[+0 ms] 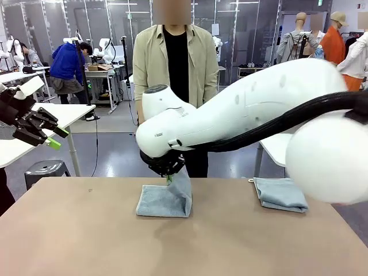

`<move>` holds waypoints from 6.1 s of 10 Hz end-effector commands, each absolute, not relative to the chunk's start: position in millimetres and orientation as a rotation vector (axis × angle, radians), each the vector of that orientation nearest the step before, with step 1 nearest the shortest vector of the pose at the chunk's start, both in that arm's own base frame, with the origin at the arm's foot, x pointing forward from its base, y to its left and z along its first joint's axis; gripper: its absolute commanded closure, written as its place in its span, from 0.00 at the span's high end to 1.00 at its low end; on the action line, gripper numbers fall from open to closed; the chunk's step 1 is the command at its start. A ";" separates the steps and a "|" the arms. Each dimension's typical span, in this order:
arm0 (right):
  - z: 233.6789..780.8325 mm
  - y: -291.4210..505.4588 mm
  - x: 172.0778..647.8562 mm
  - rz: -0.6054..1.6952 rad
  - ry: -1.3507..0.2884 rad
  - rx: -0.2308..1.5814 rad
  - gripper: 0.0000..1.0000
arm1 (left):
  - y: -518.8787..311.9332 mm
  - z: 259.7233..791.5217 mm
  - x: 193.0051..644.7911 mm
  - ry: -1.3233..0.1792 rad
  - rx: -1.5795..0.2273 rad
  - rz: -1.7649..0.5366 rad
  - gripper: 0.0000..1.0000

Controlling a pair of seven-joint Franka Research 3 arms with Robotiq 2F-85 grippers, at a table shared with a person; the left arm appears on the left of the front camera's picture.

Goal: Fold the towels and place them in the basket.
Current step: When a person lays out a Towel with hook on the table, fold it in half twice, then stack the folded Towel with hook on the right side of the table.

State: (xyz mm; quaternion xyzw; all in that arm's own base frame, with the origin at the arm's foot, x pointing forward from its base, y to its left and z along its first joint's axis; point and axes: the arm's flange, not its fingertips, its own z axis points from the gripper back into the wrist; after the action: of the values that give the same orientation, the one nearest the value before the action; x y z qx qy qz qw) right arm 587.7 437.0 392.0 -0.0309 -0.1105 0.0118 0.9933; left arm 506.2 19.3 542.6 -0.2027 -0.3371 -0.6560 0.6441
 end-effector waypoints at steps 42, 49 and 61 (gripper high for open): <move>471.1 322.9 489.6 -0.014 -0.249 0.091 0.80 | 20.3 543.1 505.6 -0.757 -0.453 -1.503 0.67; 400.9 348.1 566.8 -0.075 -0.282 0.208 0.80 | 20.3 543.1 505.6 -0.757 -0.453 -1.503 0.67; 331.6 313.6 547.9 -0.056 -0.271 0.311 0.80 | 20.3 543.1 505.6 -0.757 -0.453 -1.503 0.67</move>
State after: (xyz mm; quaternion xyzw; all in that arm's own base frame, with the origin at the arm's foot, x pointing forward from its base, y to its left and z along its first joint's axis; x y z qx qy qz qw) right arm 551.8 322.0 331.5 0.1436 -0.1240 -0.0382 0.9811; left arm 506.4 19.6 542.3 -0.2026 -0.3369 -0.6559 0.6444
